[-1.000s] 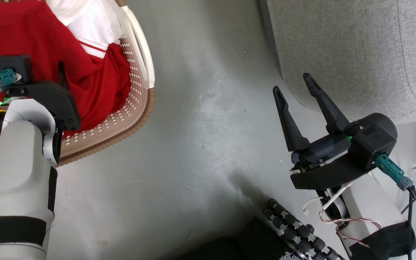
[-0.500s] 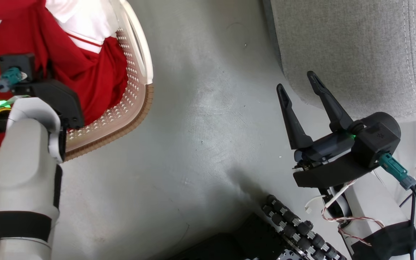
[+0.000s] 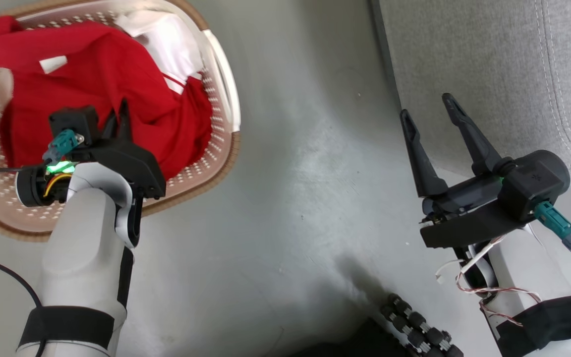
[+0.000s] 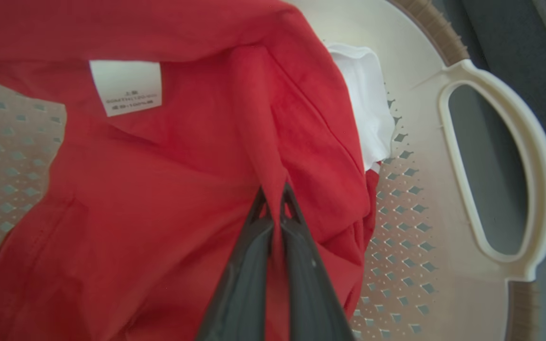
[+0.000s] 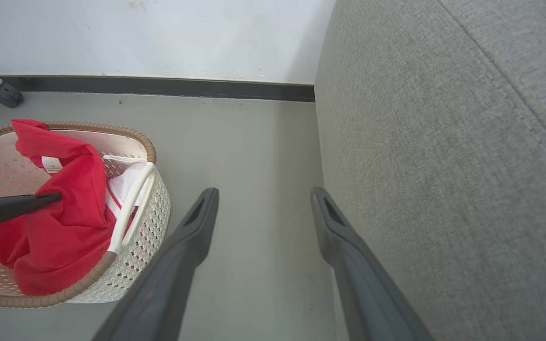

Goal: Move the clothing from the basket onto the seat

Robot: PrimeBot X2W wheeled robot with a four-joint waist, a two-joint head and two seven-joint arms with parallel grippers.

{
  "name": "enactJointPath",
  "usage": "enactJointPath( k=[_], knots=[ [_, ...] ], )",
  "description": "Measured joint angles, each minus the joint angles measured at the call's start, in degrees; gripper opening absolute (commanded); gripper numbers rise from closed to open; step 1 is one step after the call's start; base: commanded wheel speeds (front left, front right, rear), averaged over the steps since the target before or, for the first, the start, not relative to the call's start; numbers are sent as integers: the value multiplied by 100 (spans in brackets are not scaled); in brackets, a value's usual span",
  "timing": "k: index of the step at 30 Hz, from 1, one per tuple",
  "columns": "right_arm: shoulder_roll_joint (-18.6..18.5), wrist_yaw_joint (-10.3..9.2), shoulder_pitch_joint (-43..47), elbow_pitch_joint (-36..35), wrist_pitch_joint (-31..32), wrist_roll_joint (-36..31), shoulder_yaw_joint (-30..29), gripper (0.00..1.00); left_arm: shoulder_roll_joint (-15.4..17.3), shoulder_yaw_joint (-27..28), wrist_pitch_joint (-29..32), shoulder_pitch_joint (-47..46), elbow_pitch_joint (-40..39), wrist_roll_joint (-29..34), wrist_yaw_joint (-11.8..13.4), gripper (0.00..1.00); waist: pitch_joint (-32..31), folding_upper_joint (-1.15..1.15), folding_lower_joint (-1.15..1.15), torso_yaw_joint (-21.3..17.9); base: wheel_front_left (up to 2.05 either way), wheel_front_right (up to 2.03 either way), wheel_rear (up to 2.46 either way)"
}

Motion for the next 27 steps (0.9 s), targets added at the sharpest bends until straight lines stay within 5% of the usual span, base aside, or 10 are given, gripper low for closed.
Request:
enactJointPath(
  k=[27],
  knots=[
    [-393, 0, 620, 467, 0, 5, -437, 100, -230, 38, -617, 1051, -630, -619, -394, 0, -2116, -1, -1, 1319, 0, 0, 0]
  ],
)
